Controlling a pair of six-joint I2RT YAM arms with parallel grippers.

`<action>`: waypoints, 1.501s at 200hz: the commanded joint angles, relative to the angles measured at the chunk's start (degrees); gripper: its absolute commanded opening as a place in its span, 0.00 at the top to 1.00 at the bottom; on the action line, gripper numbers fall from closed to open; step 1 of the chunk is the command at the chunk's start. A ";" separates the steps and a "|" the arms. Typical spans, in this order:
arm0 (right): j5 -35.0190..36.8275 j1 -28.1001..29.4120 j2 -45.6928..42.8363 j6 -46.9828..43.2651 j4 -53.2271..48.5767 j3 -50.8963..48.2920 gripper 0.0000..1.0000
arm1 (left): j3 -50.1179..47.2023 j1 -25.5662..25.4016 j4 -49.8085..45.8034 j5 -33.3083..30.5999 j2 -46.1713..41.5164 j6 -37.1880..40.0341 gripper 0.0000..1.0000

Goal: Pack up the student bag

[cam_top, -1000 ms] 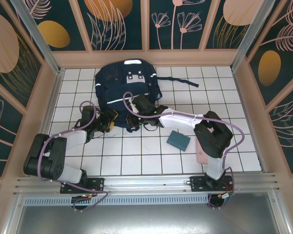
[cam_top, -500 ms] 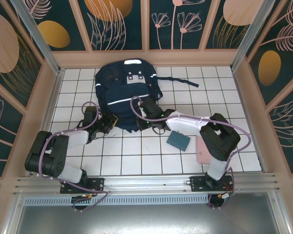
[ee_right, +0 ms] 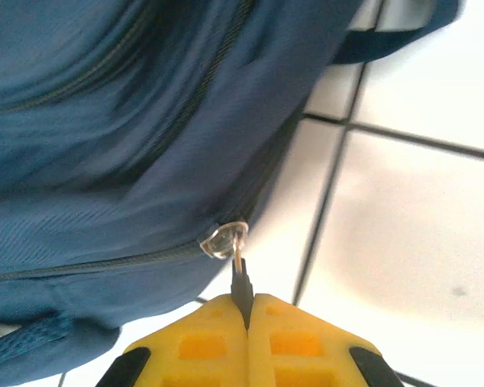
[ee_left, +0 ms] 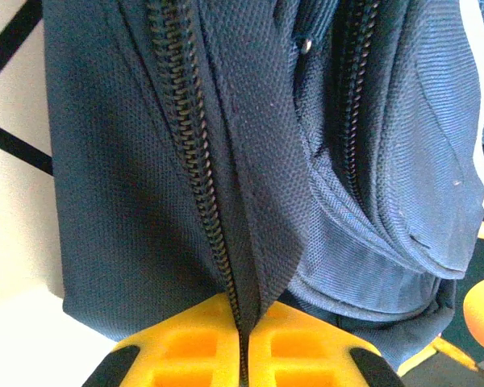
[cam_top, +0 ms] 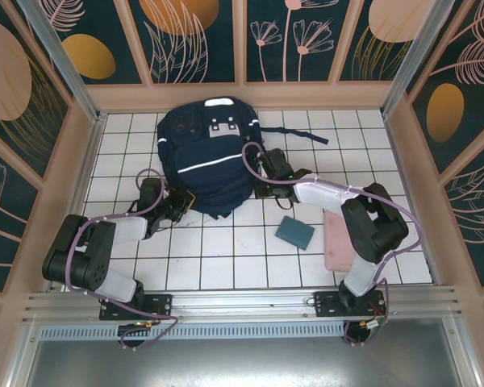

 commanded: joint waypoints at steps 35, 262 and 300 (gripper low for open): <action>0.45 -10.53 3.30 -7.25 7.02 4.54 1.00 | -2.73 0.84 -7.30 -8.36 -1.46 4.16 0.95; -27.20 -13.20 5.05 2.52 11.73 1.62 0.49 | 17.22 -3.32 -41.20 -21.32 -13.78 29.37 0.34; -31.41 -16.95 1.12 14.35 16.75 -5.41 0.43 | 27.41 -13.10 -42.99 -22.28 -6.44 36.32 0.33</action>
